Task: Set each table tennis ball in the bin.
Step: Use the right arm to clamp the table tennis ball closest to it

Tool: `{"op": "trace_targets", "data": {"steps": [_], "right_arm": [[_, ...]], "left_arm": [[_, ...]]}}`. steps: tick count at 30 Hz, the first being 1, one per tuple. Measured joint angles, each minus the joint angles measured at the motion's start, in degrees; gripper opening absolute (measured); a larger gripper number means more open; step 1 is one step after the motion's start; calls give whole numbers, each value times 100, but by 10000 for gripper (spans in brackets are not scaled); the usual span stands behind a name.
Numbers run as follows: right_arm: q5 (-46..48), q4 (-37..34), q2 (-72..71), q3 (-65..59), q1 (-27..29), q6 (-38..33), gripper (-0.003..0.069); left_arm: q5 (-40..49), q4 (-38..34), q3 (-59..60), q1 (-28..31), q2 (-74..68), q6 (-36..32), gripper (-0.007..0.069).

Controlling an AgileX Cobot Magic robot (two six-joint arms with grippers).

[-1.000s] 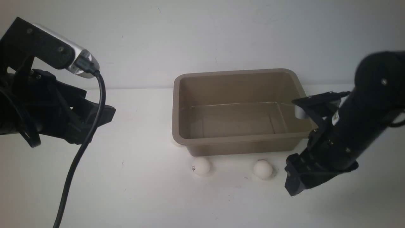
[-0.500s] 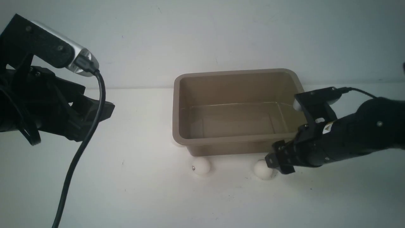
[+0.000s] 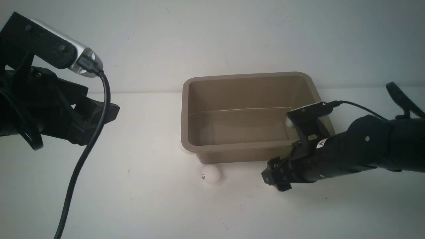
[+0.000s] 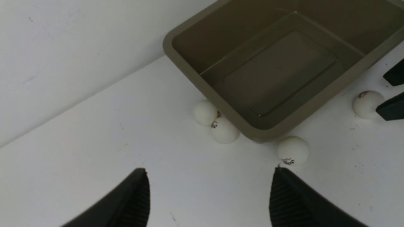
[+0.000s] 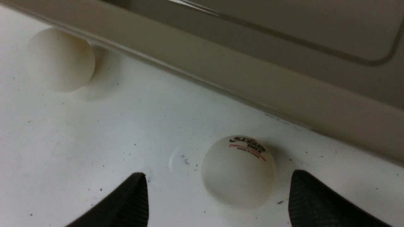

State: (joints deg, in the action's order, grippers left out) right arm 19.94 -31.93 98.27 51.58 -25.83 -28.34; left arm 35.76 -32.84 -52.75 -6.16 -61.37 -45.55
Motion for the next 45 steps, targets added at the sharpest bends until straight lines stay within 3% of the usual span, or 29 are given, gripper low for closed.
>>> {"op": "trace_targets", "data": {"steps": [33,37,40,41,45], "right_arm": [[-129,-68,901,336,0,-134,534],[-173,-68,925,338,0,-134,501],[-179,-68,925,338,0,-134,429],[-179,-68,925,338,0,-134,365],[-131,-68,925,338,0,-134,362]], "left_arm": [[-5,0,0,0,0,0,457],[-5,0,0,0,0,0,457],[-5,0,0,0,0,0,457],[-5,0,0,0,0,0,457],[-5,0,0,0,0,0,457]]}}
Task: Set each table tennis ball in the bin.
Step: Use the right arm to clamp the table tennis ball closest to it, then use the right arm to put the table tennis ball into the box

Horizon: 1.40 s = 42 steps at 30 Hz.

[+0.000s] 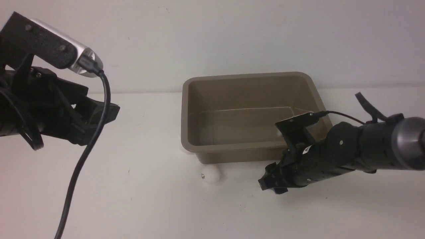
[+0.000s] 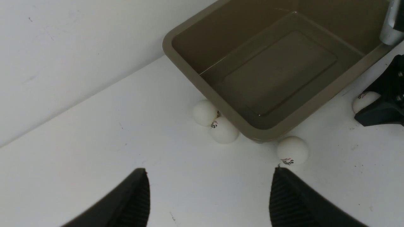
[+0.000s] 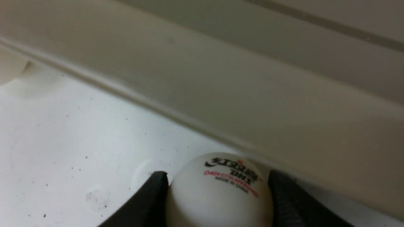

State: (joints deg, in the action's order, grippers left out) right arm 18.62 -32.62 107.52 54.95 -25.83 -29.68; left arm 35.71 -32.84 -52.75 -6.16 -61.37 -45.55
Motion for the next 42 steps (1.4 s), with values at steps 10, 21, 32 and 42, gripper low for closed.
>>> {"op": "trace_targets", "data": {"steps": [10,21,32,42], "right_arm": [[620,110,-439,6,-4,0,362],[1056,283,-2287,6,-4,0,362],[560,862,-2213,662,-4,0,362],[684,903,-336,2053,593,0,362]], "left_arm": [[-20,0,0,0,0,0,457],[-27,0,0,0,0,0,457],[-37,0,0,0,0,0,457],[4,0,0,0,0,0,457]]}}
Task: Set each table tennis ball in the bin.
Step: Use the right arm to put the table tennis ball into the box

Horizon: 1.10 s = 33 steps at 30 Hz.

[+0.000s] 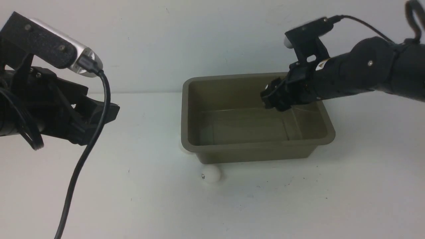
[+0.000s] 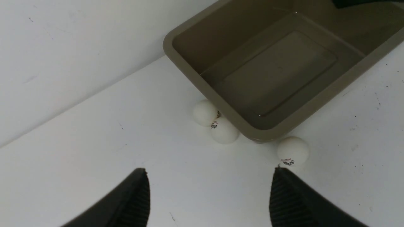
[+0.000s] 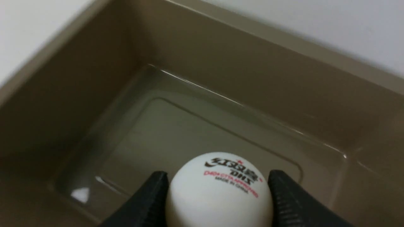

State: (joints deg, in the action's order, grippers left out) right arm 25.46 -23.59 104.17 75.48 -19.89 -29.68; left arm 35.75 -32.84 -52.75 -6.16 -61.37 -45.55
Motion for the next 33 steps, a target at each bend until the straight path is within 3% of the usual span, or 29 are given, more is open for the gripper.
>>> {"op": "trace_targets", "data": {"steps": [14,23,33], "right_arm": [[-102,-26,297,119,119,0,363],[-364,-105,261,119,119,-208,486],[-94,-132,-689,172,48,-272,501]], "left_arm": [[294,-5,0,0,0,0,457],[301,-146,0,0,0,0,457],[303,-151,0,0,0,0,457]]}}
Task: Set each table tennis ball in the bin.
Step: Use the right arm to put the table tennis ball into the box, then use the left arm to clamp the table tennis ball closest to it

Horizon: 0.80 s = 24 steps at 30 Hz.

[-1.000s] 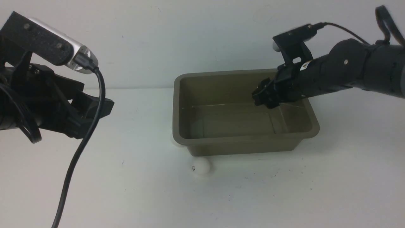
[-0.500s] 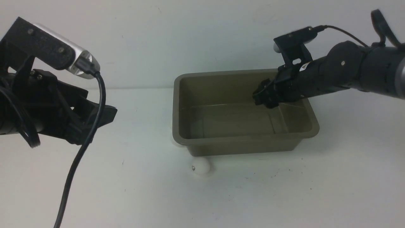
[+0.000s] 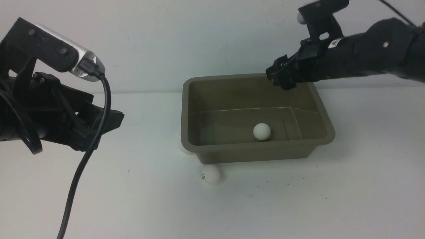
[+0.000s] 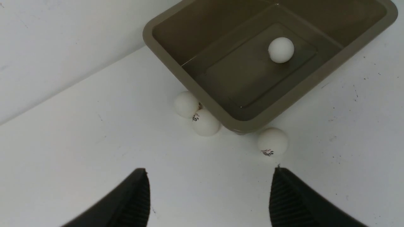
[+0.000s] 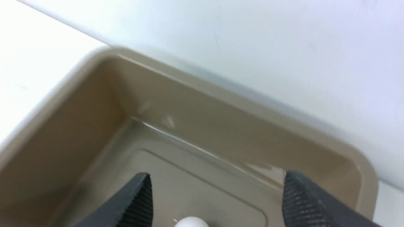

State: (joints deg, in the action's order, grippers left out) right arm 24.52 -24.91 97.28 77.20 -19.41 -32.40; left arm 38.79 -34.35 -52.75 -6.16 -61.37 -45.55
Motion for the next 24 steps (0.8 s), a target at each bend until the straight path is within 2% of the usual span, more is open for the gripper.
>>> {"op": "trace_targets", "data": {"steps": [5,9,14,16,19,24], "right_arm": [[267,10,-669,0,-160,0,501],[497,40,-1098,5,-251,0,501],[680,66,-1380,5,-251,0,501],[794,94,-1412,5,-251,0,501],[1022,133,-1431,5,-251,0,501],[1156,161,-1431,5,-251,0,501]], "left_arm": [[38,-46,0,0,0,0,457],[458,-469,0,0,-121,-47,457],[1394,-1215,0,0,-686,-653,457],[1495,-1421,0,-7,-927,-867,457],[1467,-1732,0,-11,-1264,-1157,457],[1077,-1832,0,-211,-1668,-1281,457]]}}
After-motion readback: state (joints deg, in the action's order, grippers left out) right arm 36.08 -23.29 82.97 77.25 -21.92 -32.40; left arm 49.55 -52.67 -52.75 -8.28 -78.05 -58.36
